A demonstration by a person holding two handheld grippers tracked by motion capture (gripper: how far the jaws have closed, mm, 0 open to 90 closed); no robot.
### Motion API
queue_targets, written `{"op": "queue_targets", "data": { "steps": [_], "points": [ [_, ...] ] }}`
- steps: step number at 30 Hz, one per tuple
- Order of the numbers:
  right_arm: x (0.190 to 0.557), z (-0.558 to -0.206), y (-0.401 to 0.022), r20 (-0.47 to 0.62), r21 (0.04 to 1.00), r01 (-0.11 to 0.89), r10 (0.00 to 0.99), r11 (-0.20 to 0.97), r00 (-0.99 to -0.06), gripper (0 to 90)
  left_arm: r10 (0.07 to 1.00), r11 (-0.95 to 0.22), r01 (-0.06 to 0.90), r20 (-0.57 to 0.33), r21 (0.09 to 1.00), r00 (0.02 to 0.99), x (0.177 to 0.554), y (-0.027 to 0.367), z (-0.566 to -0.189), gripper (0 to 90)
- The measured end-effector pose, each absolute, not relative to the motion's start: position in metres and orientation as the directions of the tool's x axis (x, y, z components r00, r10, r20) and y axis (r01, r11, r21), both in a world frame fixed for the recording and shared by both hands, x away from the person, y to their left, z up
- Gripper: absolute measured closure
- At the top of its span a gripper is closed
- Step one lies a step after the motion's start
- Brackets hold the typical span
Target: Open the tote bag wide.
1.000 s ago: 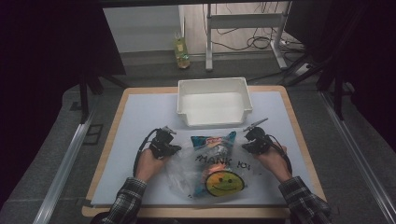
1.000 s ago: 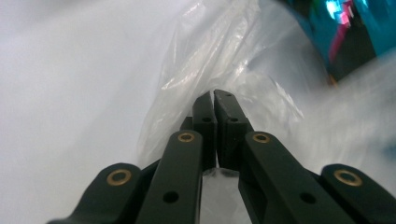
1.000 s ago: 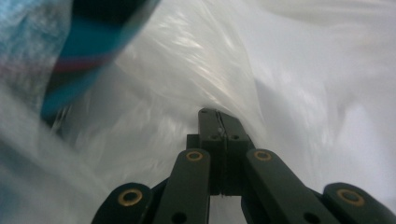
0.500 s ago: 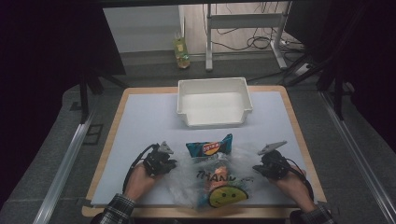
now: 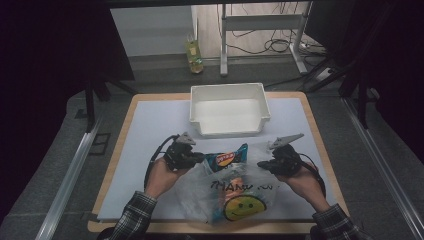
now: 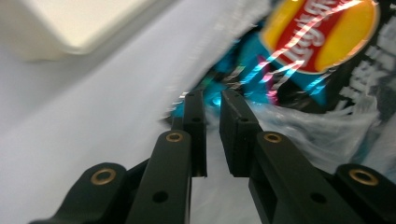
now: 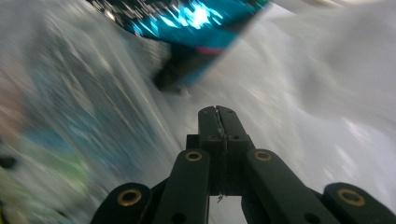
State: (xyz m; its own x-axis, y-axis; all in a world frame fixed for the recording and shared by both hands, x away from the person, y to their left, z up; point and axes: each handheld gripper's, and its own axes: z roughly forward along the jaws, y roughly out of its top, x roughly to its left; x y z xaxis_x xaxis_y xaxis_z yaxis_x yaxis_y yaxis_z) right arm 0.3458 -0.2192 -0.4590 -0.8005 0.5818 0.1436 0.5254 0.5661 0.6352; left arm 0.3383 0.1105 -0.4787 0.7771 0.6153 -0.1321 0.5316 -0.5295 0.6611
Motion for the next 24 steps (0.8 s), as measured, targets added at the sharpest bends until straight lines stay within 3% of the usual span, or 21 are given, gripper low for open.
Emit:
{"op": "queue_targets", "data": {
  "steps": [3,8,15,24],
  "points": [
    [0.332,-0.46,-0.218,0.202,0.637,0.524,0.534,0.566,-0.821,89.1,0.527,-0.551,0.514,-0.203,0.658,0.825,0.311,0.106,-0.485,82.6],
    [0.297,-0.459,-0.226,0.21,0.654,0.504,0.505,0.564,-0.837,89.0,0.459,-0.608,0.48,-0.213,0.633,0.863,0.267,0.099,-0.496,81.8],
    [0.262,-0.467,-0.234,0.208,0.65,0.495,0.491,0.577,-0.846,89.0,0.456,-0.587,0.432,-0.161,0.685,0.875,0.225,0.097,-0.503,80.1],
    [0.243,-0.48,-0.24,0.245,0.63,0.518,0.484,0.579,-0.84,88.3,0.473,-0.587,0.41,-0.115,0.698,0.873,0.19,0.102,-0.519,79.0]
  ]
}}
